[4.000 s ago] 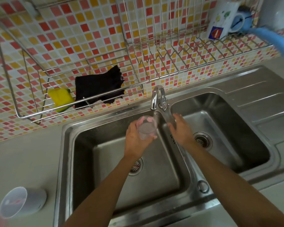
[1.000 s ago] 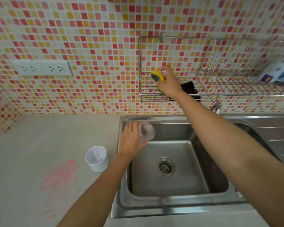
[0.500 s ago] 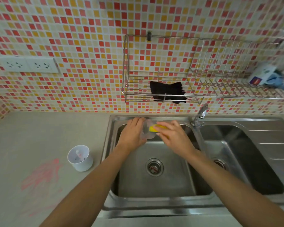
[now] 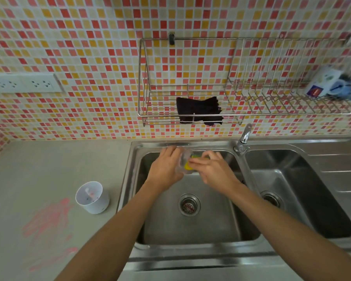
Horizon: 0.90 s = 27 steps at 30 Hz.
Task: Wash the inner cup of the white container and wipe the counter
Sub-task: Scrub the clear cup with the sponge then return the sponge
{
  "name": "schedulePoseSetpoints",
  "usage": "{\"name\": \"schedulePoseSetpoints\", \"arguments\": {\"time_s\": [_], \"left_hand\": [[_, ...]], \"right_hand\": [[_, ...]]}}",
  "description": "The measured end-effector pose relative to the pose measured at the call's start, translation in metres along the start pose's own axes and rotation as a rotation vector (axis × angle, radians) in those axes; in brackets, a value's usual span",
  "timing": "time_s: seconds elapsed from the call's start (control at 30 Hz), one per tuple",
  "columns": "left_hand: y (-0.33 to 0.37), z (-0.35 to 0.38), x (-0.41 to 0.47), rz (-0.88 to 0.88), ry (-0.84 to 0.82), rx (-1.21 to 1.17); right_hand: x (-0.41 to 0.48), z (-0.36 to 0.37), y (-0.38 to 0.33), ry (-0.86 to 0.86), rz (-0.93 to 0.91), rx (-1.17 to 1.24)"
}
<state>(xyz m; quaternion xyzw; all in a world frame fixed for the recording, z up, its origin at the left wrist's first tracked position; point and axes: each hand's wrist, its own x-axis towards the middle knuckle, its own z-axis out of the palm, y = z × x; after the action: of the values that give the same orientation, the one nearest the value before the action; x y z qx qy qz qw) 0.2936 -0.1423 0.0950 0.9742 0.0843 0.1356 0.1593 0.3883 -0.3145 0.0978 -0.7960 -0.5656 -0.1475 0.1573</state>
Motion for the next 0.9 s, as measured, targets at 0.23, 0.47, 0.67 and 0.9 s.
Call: {"name": "schedulePoseSetpoints", "arguments": {"time_s": [0.23,0.47,0.67,0.9], "left_hand": [[-0.007,0.003,0.005,-0.005,-0.006,0.025],[-0.008,0.003,0.009,-0.004,-0.053,-0.030],[-0.009,-0.001,0.012,0.115,-0.012,-0.147],[-0.013,0.002,0.011,-0.045,0.038,-0.343]], "right_hand": [[-0.003,0.008,-0.013,-0.097,0.141,0.294],[0.000,0.008,0.003,-0.125,-0.009,0.071],[-0.002,0.004,0.001,-0.118,-0.013,0.078],[0.013,-0.012,-0.006,-0.097,-0.003,0.195]]}}
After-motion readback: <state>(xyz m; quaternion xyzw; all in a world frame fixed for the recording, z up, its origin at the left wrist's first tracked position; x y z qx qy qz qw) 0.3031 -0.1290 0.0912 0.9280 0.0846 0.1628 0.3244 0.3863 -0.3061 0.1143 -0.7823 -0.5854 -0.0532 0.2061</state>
